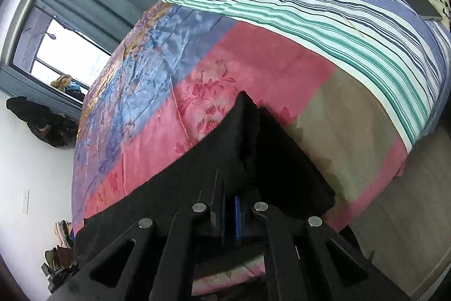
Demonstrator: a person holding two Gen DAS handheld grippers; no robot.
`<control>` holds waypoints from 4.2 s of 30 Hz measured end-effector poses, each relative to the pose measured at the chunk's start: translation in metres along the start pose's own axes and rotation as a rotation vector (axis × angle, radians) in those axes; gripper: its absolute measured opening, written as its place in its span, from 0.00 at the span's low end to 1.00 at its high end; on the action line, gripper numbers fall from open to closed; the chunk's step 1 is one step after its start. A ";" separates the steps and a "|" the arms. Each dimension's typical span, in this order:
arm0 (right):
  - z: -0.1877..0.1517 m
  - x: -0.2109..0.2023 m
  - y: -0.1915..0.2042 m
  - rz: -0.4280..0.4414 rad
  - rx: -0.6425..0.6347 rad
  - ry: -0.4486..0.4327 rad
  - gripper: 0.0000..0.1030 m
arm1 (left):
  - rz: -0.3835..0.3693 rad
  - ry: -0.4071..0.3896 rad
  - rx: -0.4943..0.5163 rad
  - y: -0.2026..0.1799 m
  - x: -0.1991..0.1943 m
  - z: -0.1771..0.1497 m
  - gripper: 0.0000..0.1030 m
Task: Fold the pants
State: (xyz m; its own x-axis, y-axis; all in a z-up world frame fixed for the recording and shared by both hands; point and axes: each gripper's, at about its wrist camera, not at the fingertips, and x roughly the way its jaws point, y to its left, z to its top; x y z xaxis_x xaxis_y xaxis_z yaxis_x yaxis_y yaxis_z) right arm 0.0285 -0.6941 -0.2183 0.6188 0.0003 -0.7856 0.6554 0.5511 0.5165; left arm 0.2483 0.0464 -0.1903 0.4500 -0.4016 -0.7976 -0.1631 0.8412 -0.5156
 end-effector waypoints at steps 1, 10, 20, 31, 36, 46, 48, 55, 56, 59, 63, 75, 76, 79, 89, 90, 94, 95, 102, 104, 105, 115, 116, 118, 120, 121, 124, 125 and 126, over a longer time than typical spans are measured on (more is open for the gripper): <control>-0.003 0.000 -0.002 -0.001 0.008 0.004 0.05 | 0.013 0.014 -0.016 0.007 0.002 -0.006 0.05; -0.026 -0.018 -0.022 0.011 0.093 -0.013 0.05 | 0.002 -0.005 -0.048 0.014 -0.019 -0.013 0.04; -0.013 0.014 -0.013 -0.120 -0.014 0.106 0.05 | 0.098 0.047 -0.026 0.021 0.002 -0.031 0.04; -0.005 0.037 -0.025 -0.188 -0.068 0.177 0.05 | 0.134 0.072 0.001 0.024 0.003 -0.045 0.04; -0.006 0.032 -0.012 -0.222 -0.122 0.145 0.11 | 0.163 0.069 0.050 0.020 0.001 -0.051 0.03; -0.027 -0.013 0.002 -0.348 -0.163 -0.028 0.71 | 0.144 0.070 0.071 0.023 -0.001 -0.052 0.01; -0.036 -0.026 0.012 -0.368 -0.183 -0.097 0.71 | 0.148 0.074 0.084 0.021 -0.001 -0.054 0.01; -0.069 -0.019 0.081 -0.256 -0.336 -0.117 0.75 | 0.136 0.055 0.079 0.020 -0.007 -0.054 0.17; -0.076 -0.011 0.095 -0.219 -0.362 -0.102 0.75 | 0.114 0.053 0.054 0.024 -0.009 -0.053 0.42; -0.096 0.005 0.120 -0.126 -0.395 -0.065 0.75 | 0.082 -0.004 -0.044 0.037 -0.015 -0.045 0.68; -0.125 0.031 0.157 0.005 -0.459 -0.008 0.75 | 0.035 0.004 -0.098 0.047 -0.005 -0.033 0.17; -0.188 0.117 0.204 0.016 -0.620 0.169 0.76 | 0.149 0.028 -0.007 0.044 -0.007 -0.045 0.11; -0.194 0.115 0.206 0.007 -0.664 0.141 0.81 | 0.198 0.038 0.018 0.038 -0.006 -0.046 0.21; -0.205 0.119 0.214 -0.026 -0.755 0.130 0.88 | 0.283 0.064 0.064 0.029 -0.013 -0.053 0.47; -0.221 0.128 0.218 -0.061 -0.834 0.082 1.00 | 0.250 -0.159 0.320 -0.025 -0.035 -0.002 0.86; -0.220 0.127 0.217 -0.059 -0.835 0.081 1.00 | 0.290 -0.161 0.342 -0.024 -0.021 0.009 0.86; -0.222 0.126 0.217 -0.056 -0.843 0.070 1.00 | 0.690 -0.114 0.412 0.003 0.044 0.024 0.50; -0.223 0.126 0.217 -0.056 -0.844 0.066 1.00 | 0.675 -0.130 0.363 0.015 0.043 0.024 0.56; -0.226 0.125 0.217 -0.057 -0.853 0.052 1.00 | 0.449 -0.170 0.269 -0.015 0.007 0.012 0.78; -0.222 0.122 0.219 -0.052 -0.858 0.068 1.00 | 0.375 -0.159 0.348 -0.048 0.013 0.001 0.87; -0.217 0.119 0.219 -0.042 -0.847 0.072 1.00 | 0.339 -0.140 0.391 -0.066 0.022 -0.005 0.87; -0.097 0.115 0.147 -0.083 -0.683 0.135 0.99 | 0.393 -0.048 0.497 -0.104 0.092 -0.043 0.91; -0.076 0.119 0.132 -0.125 -0.682 0.141 0.96 | 0.388 -0.043 0.489 -0.102 0.091 -0.041 0.91; -0.035 0.117 0.100 -0.216 -0.671 0.087 0.93 | 0.390 -0.039 0.482 -0.096 0.086 -0.041 0.91; 0.011 0.107 0.062 -0.324 -0.626 0.019 0.85 | 0.390 -0.039 0.473 -0.096 0.083 -0.043 0.91; 0.030 0.096 0.045 -0.359 -0.595 -0.018 0.83 | 0.391 -0.040 0.465 -0.092 0.080 -0.044 0.91; 0.063 0.059 0.010 -0.390 -0.475 -0.096 0.83 | 0.389 -0.047 0.451 -0.082 0.070 -0.051 0.91; 0.069 0.041 -0.003 -0.295 -0.408 -0.115 0.83 | 0.387 -0.050 0.453 -0.080 0.069 -0.054 0.91; 0.071 0.033 -0.012 -0.205 -0.362 -0.108 0.83 | 0.386 -0.053 0.456 -0.080 0.070 -0.055 0.91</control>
State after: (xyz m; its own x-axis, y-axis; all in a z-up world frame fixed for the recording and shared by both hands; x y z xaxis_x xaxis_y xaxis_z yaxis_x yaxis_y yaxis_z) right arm 0.0716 -0.7598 -0.2268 0.5455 -0.2164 -0.8097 0.5876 0.7877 0.1854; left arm 0.2444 -0.0687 -0.2218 0.4780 -0.0275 -0.8779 0.0649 0.9979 0.0041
